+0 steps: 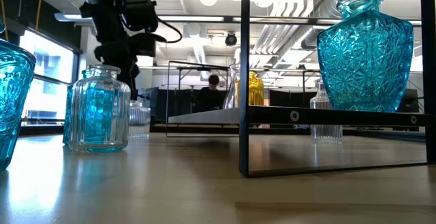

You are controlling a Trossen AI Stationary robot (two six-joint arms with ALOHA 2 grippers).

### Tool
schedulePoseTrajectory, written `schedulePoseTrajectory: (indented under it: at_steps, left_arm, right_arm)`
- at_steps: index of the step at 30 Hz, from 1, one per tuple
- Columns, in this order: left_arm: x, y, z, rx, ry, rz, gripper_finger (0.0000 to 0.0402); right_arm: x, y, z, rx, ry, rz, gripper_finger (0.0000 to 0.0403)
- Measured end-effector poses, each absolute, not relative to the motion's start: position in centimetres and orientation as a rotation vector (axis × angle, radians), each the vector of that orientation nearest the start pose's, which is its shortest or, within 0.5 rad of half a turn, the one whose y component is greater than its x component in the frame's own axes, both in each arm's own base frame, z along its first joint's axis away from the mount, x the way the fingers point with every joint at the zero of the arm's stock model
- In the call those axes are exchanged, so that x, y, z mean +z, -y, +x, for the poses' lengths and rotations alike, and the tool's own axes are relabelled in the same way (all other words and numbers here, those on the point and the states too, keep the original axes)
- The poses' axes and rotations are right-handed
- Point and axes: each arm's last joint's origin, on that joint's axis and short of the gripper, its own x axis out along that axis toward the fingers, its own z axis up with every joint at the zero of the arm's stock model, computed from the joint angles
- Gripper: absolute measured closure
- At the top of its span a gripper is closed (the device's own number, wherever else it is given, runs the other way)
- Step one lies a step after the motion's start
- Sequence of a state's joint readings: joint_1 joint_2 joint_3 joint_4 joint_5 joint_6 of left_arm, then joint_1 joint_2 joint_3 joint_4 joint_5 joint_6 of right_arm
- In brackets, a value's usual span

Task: Sort vases onto shelf
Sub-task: Put the transparent crystal vase on the shelf aligned with the other transparent crystal vase

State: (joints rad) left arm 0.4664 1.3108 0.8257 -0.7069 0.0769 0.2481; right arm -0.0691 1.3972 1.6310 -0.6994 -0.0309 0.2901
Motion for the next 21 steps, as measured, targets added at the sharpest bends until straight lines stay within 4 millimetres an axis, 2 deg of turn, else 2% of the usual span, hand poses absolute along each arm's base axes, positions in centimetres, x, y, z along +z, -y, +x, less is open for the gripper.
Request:
schedulePoseTrajectory:
  at_steps: [6, 21]
  left_arm:
    - [20.1, -10.8, 22.0, 0.206, -1.148, -0.096, 0.0224]
    - [18.8, -11.1, 22.6, 0.195, -1.184, -0.134, 0.0227]
  right_arm:
    - [43.5, 1.9, 28.5, -0.113, -0.455, 0.328, 0.0402]
    - [43.6, 1.6, 28.5, -0.103, -0.448, 0.338, 0.0402]
